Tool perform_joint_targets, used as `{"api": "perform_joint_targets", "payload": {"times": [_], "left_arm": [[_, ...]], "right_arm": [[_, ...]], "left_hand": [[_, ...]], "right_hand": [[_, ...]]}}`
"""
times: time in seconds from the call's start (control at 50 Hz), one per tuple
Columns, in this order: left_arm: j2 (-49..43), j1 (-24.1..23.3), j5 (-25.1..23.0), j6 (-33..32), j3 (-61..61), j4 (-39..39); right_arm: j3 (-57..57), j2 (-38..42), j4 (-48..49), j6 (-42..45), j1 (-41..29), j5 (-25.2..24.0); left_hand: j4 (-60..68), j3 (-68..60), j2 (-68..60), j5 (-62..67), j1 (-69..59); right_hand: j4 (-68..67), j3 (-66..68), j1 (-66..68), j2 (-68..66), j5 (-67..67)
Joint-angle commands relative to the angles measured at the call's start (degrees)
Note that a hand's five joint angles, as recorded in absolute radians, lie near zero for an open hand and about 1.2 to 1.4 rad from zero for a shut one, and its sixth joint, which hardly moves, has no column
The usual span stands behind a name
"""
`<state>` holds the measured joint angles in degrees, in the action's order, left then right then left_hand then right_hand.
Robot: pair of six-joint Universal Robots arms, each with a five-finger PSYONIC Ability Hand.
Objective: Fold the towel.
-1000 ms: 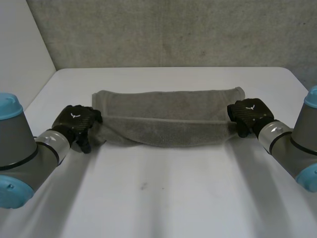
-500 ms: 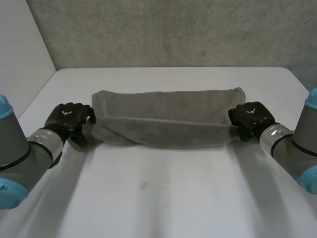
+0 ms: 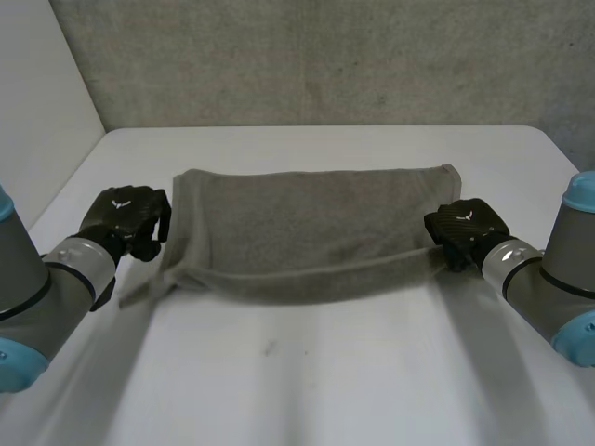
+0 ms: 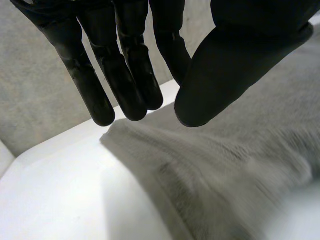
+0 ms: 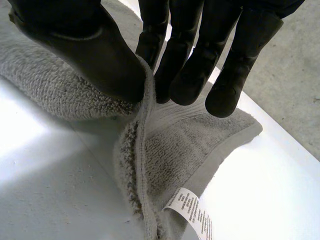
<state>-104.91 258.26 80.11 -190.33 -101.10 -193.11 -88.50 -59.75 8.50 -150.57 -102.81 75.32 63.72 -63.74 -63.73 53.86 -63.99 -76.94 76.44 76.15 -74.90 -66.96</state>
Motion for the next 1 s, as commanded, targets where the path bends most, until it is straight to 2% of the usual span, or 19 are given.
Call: {"api": "perform_joint_targets", "payload": {"times": [0.02,0.04,0.08,0.22,0.28,0.38,0.44,0.46,0.48,0.5,0.54,0.58,0.72,1.0], "left_arm": [[0.76,3.02,-11.43,12.4,0.9,2.64],[1.11,4.25,-13.99,15.31,1.42,3.6],[1.46,5.05,-15.49,17.17,1.78,4.05],[1.9,5.41,-15.77,15.96,1.6,4.05],[1.9,5.93,-15.42,13.15,1.25,4.67],[1.99,6.02,-11.46,8.49,-0.33,5.02],[1.2,5.59,-3.32,6.91,-0.68,5.11],[1.2,5.58,-3.29,6.91,-0.68,5.11],[0.85,5.24,-0.42,6.91,-0.77,5.11],[0.85,5.23,-0.39,6.91,-0.77,5.11],[-0.64,4.36,3.9,6.64,-0.51,5.2],[-1.34,3.74,5.14,6.64,-0.42,5.28],[-3.1,0.93,5.59,6.73,-0.86,5.37],[-5.92,-0.92,5.5,6.91,-0.51,5.81]], "right_arm": [[0.08,0.25,-0.06,0.01,-0.02,0.0],[0.08,0.25,-0.06,0.01,-0.02,0.0],[-0.01,0.25,-0.06,0.01,-0.02,0.0],[-0.01,0.34,-0.06,0.01,-0.02,0.0],[0.08,0.34,-0.06,0.01,-0.02,0.0],[0.08,0.34,-0.06,0.01,-0.02,0.0],[0.08,0.34,-0.06,0.01,-0.02,0.0],[0.08,0.34,-0.06,0.01,-0.02,0.0],[0.08,0.34,-0.06,0.01,-0.02,0.0],[0.08,0.34,-0.06,0.01,-0.02,0.0],[-0.01,0.34,-0.06,0.01,-0.02,0.0],[-0.01,0.34,-0.06,0.01,-0.02,0.0],[0.08,0.34,-0.06,0.01,-0.02,-0.09],[0.17,1.13,0.03,1.15,-0.02,0.0]], "left_hand": [[-31.53,31.55,31.54,-31.67,31.8],[-31.47,31.49,31.48,-31.61,31.74],[-31.47,31.49,31.48,-31.61,31.74],[-32.15,32.16,32.15,-32.28,32.41],[-31.98,32.0,31.98,-32.12,32.24],[-31.47,31.49,31.48,-31.61,31.74],[-30.47,30.48,30.47,-30.61,30.73],[-30.46,30.48,30.47,-30.6,30.73],[-30.13,30.15,30.13,-30.27,30.4],[-30.13,30.15,30.13,-30.27,30.39],[-29.62,29.64,29.63,-29.76,29.89],[-29.62,29.64,29.63,-29.76,29.89],[-28.28,28.3,28.29,-28.42,28.55],[-27.6,27.62,27.61,-27.74,27.87]], "right_hand": [[-3.06,3.56,3.85,-5.1,-3.04],[-3.06,3.56,3.85,-5.1,-3.04],[-3.06,3.56,3.85,-5.1,-3.04],[-3.06,3.56,3.85,-5.1,-3.04],[-3.06,3.56,3.85,-5.1,-3.04],[-3.06,3.56,3.85,-5.1,-3.04],[-3.06,3.56,3.85,-5.1,-3.04],[-3.06,3.56,3.85,-5.1,-3.04],[-3.06,3.56,3.85,-5.1,-3.04],[-3.06,3.56,3.85,-5.1,-3.04],[-3.06,3.56,3.85,-5.1,-3.04],[-3.06,3.56,3.85,-5.1,-3.04],[-3.06,3.56,3.85,-5.1,-3.04],[-3.06,3.56,3.85,-5.1,-3.04]]}}
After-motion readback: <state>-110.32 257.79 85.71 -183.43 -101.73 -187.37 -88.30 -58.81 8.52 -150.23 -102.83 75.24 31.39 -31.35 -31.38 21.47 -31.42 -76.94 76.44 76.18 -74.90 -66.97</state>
